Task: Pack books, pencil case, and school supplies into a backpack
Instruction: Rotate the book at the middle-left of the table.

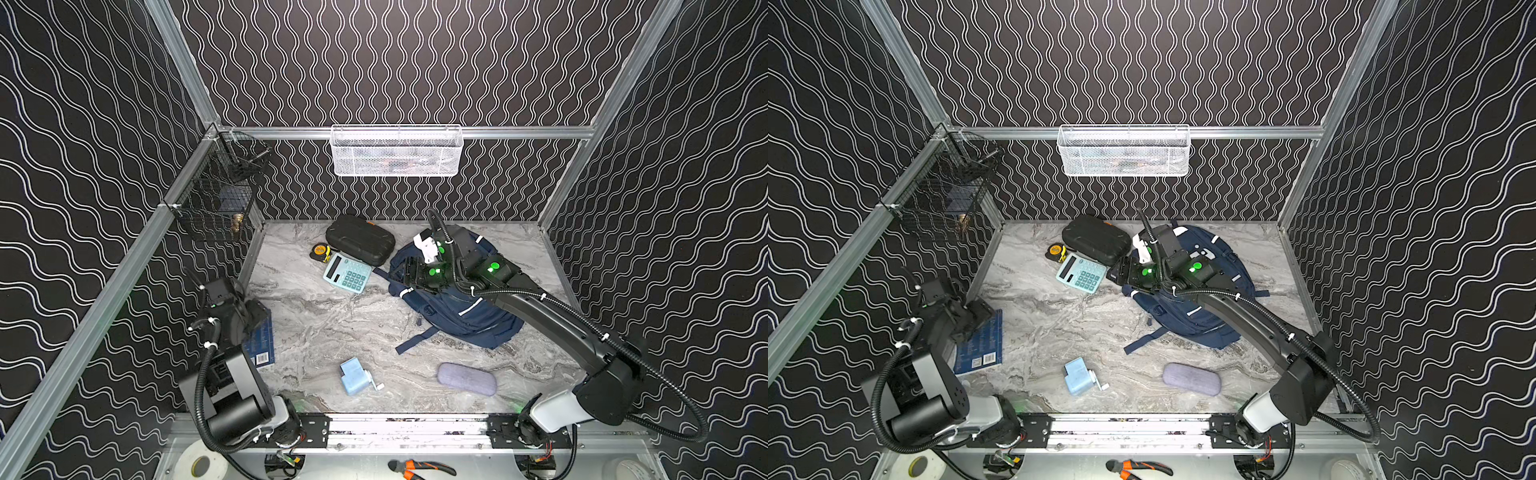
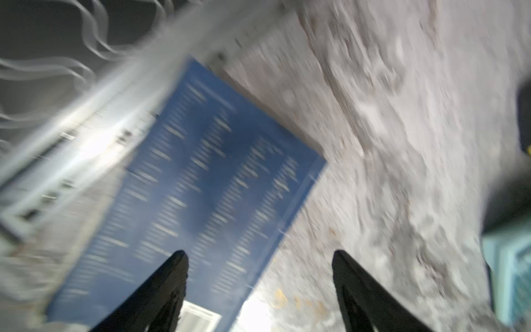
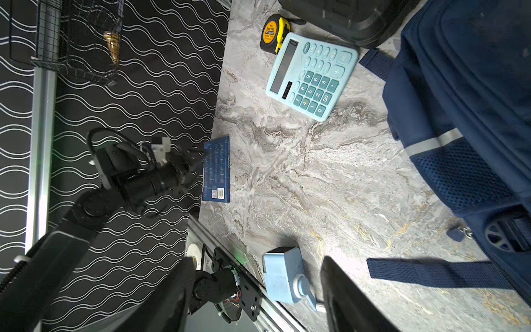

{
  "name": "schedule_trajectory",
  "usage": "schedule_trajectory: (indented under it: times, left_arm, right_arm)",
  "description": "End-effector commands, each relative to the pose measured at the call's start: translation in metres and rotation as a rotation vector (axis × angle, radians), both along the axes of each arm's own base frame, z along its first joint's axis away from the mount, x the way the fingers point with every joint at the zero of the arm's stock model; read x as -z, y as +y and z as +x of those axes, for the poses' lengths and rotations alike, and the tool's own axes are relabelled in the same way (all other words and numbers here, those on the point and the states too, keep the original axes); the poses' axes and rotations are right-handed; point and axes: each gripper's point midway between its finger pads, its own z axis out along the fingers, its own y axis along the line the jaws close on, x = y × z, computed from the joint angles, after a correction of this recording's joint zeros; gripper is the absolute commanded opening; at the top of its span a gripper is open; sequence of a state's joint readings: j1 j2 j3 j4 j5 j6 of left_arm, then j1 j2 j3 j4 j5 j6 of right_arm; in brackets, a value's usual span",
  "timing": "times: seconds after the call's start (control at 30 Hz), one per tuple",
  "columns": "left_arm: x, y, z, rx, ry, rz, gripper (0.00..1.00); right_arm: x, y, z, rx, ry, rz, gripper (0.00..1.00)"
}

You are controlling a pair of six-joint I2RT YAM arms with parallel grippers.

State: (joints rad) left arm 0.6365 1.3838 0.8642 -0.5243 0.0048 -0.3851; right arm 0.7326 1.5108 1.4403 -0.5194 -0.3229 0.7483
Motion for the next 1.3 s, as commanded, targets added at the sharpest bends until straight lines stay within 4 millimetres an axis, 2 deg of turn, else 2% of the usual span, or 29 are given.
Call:
schedule_trajectory:
  times: [0.0, 0.1, 0.43, 0.6, 0.7, 0.83, 0.93, 1.03, 1.17, 1.27]
  left_arm:
    - [0.005, 0.025, -0.021, -0.020, 0.122, 0.082, 0.83]
    - [0.015, 0.035, -0.027, -0.061, 0.121, 0.068, 0.83]
    - [0.048, 0.042, -0.044, -0.103, 0.165, 0.013, 0.84]
    - [0.071, 0.008, -0.040, -0.080, 0.141, -0.182, 0.81]
    - [0.071, -0.004, -0.048, -0.108, 0.120, -0.195, 0.81]
    - [0.066, -0.017, -0.048, -0.116, 0.074, -0.240, 0.81]
    - [0.061, -0.026, -0.045, -0.112, 0.033, -0.263, 0.81]
    - [0.058, -0.040, -0.037, -0.063, 0.016, -0.273, 0.80]
    - [0.057, -0.064, -0.024, 0.033, 0.033, -0.268, 0.79]
    - [0.061, -0.085, -0.015, 0.122, 0.066, -0.267, 0.78]
  right_arm:
    - [-0.005, -0.001, -0.001, 0.003, -0.019, 0.018, 0.71]
    - [-0.001, -0.003, -0.004, -0.009, -0.017, -0.002, 0.71]
    - [0.000, -0.002, -0.004, -0.043, -0.034, -0.030, 0.71]
    - [0.002, 0.000, -0.001, -0.042, -0.036, -0.029, 0.71]
    - [0.004, 0.004, 0.000, -0.048, -0.023, -0.021, 0.71]
    - [0.008, 0.006, 0.001, -0.044, -0.016, -0.019, 0.71]
    - [0.019, 0.011, 0.003, -0.060, -0.001, -0.019, 0.72]
    - [0.042, 0.024, 0.008, -0.108, 0.023, -0.030, 0.71]
    - [0.082, 0.054, 0.012, -0.194, 0.110, -0.033, 0.69]
    - [0.100, 0.080, 0.018, -0.254, 0.114, -0.029, 0.68]
